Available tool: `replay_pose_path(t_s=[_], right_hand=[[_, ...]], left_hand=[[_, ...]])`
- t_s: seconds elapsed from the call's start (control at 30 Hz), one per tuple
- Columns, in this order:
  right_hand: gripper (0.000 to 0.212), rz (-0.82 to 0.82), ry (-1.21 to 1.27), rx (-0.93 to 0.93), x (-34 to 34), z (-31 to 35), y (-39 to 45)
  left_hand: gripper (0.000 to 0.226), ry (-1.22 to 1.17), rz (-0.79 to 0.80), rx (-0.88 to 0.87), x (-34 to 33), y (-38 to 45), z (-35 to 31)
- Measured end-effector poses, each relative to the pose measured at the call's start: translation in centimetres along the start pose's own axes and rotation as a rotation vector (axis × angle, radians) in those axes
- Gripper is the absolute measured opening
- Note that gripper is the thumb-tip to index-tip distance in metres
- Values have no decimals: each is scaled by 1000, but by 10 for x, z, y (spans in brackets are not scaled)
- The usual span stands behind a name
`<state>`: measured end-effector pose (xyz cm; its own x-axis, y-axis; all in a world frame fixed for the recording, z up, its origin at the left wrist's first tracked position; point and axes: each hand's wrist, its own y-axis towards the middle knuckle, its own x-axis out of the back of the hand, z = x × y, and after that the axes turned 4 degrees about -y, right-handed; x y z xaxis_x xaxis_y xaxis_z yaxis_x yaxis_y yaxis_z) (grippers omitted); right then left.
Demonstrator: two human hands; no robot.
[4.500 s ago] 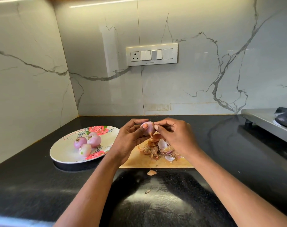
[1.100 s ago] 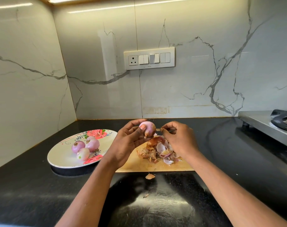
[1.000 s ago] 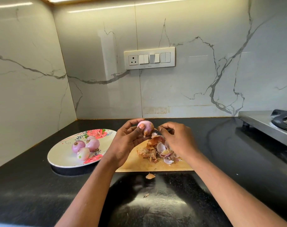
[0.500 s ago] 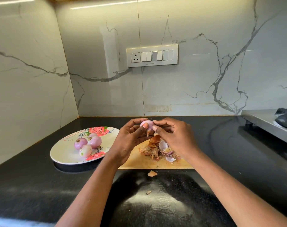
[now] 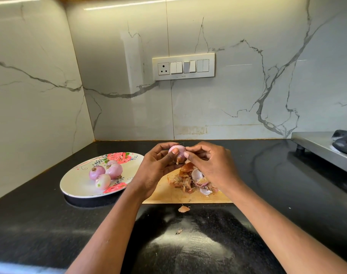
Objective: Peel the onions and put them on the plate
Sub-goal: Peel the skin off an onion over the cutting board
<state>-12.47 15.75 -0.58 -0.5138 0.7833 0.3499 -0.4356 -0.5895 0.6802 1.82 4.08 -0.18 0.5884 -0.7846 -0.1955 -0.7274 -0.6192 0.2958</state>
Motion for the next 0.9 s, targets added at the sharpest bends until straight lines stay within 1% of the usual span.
replay_pose_path(t_s=[0.1, 0.2, 0.4, 0.47, 0.6, 0.7, 0.8, 0.9], right_hand=[[9, -32, -9, -7, -1, -3, 1], [8, -36, 2, -15, -1, -4, 2], [24, 48, 34, -16, 0, 3, 1], [30, 49, 45, -8, -1, 5, 1], [31, -16, 1, 16, -1, 4, 1], [31, -23, 2, 25, 0, 4, 1], [30, -22, 41, -34, 0, 3, 2], [23, -93, 21, -102, 4, -1, 4]], left_hand=[[28, 5, 0, 4, -1, 0, 0], [28, 3, -8, 4, -1, 0, 0], [40, -20, -33, -5, -3, 0, -2], [41, -8, -32, -4, -2, 0, -1], [42, 2, -16, -11, -3, -1, -1], [44, -7, -10, -10, -3, -1, -2], [43, -8, -12, 1, -2, -1, -3], [39, -37, 3, 14, -2, 0, -3]])
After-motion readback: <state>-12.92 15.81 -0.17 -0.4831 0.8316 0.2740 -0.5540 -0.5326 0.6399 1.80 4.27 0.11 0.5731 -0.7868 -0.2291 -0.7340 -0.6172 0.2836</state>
